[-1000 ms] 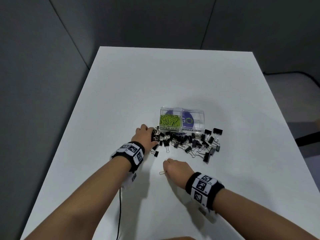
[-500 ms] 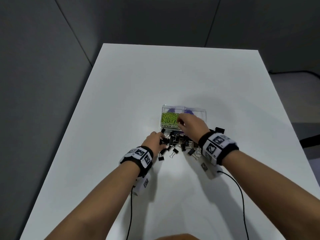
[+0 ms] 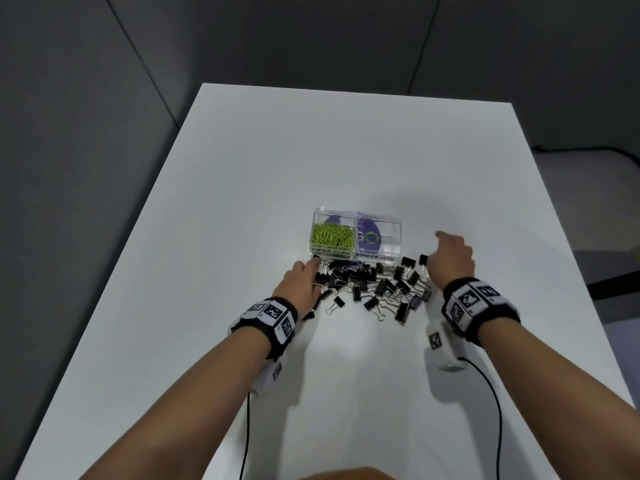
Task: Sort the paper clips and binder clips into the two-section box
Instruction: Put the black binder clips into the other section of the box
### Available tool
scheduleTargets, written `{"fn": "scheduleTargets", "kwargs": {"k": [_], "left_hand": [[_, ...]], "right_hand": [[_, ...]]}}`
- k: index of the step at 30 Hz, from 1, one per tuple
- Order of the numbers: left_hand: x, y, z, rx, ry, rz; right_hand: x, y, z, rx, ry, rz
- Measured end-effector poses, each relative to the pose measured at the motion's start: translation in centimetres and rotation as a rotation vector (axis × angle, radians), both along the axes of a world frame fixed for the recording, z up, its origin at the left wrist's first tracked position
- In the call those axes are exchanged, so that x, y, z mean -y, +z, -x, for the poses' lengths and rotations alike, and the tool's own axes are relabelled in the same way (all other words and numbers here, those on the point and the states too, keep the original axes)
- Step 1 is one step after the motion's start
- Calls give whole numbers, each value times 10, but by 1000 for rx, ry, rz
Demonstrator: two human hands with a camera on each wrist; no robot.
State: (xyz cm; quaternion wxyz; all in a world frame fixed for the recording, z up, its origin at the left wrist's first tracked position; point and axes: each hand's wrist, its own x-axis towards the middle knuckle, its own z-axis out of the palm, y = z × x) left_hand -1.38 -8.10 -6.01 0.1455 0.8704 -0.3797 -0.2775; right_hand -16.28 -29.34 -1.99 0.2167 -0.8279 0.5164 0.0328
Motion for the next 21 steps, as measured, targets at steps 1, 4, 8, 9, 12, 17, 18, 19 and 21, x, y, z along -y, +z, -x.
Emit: {"fn": "scheduleTargets", "kwargs": {"k": [1, 4, 8, 9, 12, 17, 18, 19, 21], "left_hand": [[1, 2, 1, 6, -12, -11], [5, 4, 4, 23, -61, -42], [7, 5, 12, 21, -53, -27], [7, 5, 15, 18, -48, -23], [5, 5, 24, -2, -44, -16], [-2, 8, 28, -89, -52, -25], [-3, 8, 26, -91, -41, -22], [-2, 9, 26, -88, -28, -16], [0, 10, 25, -75, -12, -13]], "right_hand": [[0, -6, 9, -56, 8, -57], [-13, -20, 21, -129, 201, -80], [-38, -26, 22, -115, 299, -76], [-44, -26, 22, -93, 305, -87], [-57, -25, 27, -19, 386, -144], [-51, -18, 34, 147, 416, -166], [-49, -17, 34, 131, 424, -142], [-47, -15, 33, 88, 449, -131], [-48, -14, 29, -22, 510, -125]]}}
